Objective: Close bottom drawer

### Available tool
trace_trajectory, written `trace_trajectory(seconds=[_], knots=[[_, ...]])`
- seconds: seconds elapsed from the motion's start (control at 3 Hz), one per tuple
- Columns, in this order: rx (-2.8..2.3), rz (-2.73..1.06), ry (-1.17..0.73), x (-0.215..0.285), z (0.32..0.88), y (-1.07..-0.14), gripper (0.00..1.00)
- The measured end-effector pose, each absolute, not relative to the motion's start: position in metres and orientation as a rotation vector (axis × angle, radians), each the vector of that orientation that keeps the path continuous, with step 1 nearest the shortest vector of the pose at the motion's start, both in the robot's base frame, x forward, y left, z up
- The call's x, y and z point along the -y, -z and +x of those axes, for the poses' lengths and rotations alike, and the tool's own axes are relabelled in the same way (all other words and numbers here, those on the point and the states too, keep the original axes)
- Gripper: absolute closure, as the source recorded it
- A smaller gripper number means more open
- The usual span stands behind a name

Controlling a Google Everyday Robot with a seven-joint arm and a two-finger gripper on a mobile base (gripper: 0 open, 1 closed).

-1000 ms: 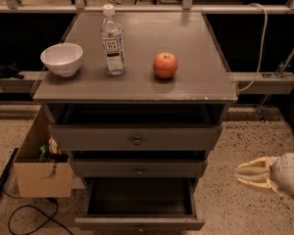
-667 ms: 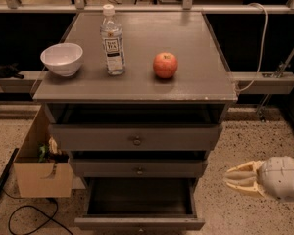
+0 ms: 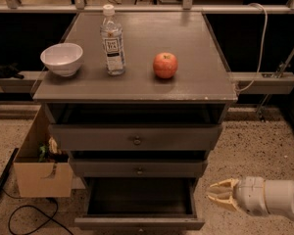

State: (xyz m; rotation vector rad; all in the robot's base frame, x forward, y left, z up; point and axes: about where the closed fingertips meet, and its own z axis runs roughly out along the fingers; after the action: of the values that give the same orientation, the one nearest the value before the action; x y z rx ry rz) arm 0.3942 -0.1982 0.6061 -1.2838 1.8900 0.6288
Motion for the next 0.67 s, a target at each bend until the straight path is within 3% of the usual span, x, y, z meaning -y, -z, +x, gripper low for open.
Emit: trace_trajectory(seconds=[0.67], knots=[[-1.932,-1.255,-0.559,0.2026,0.4128,-0.5756,1.00]])
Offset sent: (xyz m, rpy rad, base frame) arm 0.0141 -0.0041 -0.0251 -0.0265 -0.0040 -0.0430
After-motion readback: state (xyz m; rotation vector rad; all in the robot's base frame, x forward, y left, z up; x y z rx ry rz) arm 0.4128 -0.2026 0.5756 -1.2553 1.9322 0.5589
